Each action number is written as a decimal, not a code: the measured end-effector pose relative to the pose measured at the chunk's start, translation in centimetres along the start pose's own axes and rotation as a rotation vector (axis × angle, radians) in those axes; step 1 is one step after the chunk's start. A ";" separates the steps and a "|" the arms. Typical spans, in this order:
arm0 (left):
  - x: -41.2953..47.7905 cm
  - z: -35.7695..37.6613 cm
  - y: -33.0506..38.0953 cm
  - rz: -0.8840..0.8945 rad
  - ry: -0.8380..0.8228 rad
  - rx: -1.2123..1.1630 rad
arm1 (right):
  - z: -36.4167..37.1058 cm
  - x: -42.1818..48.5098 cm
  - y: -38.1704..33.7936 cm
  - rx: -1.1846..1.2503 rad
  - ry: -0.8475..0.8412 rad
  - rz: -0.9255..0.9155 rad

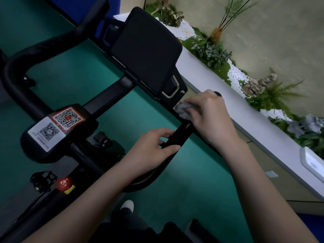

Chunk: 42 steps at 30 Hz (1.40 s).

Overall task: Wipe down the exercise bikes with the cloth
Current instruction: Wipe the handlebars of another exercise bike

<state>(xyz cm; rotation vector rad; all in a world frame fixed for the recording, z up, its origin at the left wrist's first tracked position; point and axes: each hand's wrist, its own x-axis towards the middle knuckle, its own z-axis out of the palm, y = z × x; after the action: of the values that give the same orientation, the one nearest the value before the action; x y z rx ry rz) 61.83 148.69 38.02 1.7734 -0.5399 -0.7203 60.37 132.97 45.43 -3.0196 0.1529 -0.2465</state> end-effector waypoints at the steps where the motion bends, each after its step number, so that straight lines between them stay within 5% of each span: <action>1: 0.0 0.0 0.0 -0.001 -0.001 -0.014 | 0.1 0.2 -0.2 -0.021 -0.034 0.012; 5: 0.3 -0.2 -0.1 0.000 -0.011 -0.047 | 1.0 0.0 -2.0 0.030 -0.186 0.098; 18: 1.5 -0.1 0.3 0.039 -0.024 -0.036 | -0.3 2.7 -0.5 -0.071 0.117 0.220; 25: 2.5 0.4 1.1 0.110 -0.012 0.048 | 0.4 1.0 -0.7 -0.053 0.079 0.151; 31: 3.4 1.3 2.2 0.199 0.022 0.109 | -1.4 2.6 1.6 -0.014 0.396 0.155; 37: 4.2 2.5 2.8 0.286 0.088 0.179 | -0.8 0.6 1.8 0.117 0.512 0.141; 42: 4.3 2.9 2.4 0.297 0.122 0.184 | -1.7 1.8 4.4 0.333 0.589 0.357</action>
<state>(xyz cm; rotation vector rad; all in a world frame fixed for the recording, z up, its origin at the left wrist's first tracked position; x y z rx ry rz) 62.83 143.16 38.78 1.8405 -0.7862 -0.3627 61.49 128.23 46.87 -2.4483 0.6179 -0.9998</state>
